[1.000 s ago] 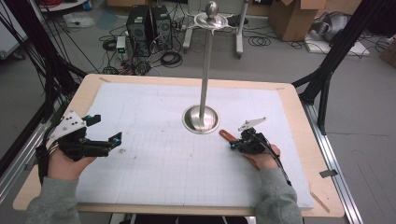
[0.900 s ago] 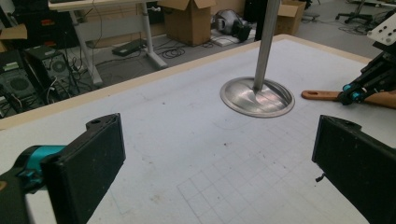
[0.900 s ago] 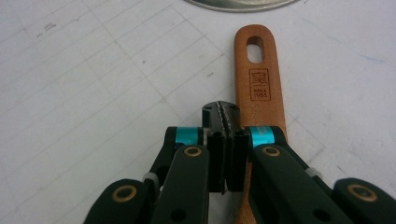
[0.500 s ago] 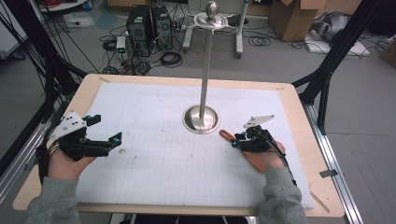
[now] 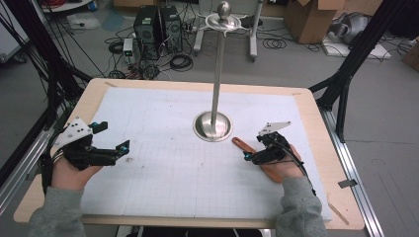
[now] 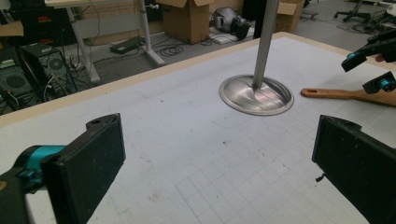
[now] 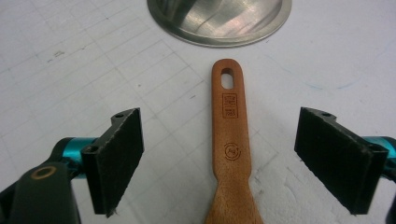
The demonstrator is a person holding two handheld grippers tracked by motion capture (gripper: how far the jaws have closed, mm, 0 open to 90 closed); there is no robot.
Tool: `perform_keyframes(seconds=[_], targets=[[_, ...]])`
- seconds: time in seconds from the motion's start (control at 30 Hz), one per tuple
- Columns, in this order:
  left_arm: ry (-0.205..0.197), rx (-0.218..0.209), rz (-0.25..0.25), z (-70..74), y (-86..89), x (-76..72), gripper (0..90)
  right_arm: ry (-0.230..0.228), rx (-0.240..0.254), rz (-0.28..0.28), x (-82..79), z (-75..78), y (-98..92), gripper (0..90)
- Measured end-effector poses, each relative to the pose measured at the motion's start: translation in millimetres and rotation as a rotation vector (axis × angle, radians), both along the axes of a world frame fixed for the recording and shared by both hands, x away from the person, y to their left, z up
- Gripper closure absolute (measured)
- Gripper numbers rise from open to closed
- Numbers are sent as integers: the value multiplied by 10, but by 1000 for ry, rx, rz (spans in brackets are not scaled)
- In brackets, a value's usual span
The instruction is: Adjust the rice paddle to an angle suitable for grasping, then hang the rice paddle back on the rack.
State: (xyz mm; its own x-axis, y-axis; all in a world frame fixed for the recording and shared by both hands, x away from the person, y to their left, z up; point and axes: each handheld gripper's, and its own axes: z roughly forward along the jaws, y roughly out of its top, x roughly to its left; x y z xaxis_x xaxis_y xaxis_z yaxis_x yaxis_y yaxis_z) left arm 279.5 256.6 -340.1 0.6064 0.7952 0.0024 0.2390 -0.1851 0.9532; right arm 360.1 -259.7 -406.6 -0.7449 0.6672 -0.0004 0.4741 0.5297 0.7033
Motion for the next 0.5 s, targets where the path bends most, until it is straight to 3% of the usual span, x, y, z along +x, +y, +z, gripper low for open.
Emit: perform_keyframes(seconds=[0.17,0.5], targets=[[3,1,5,-12,13,-25,30,4,-3,7,9,27,-8,139],[2,5,18,-17,55,-71,30,36,-60,20,74,0,31,142]])
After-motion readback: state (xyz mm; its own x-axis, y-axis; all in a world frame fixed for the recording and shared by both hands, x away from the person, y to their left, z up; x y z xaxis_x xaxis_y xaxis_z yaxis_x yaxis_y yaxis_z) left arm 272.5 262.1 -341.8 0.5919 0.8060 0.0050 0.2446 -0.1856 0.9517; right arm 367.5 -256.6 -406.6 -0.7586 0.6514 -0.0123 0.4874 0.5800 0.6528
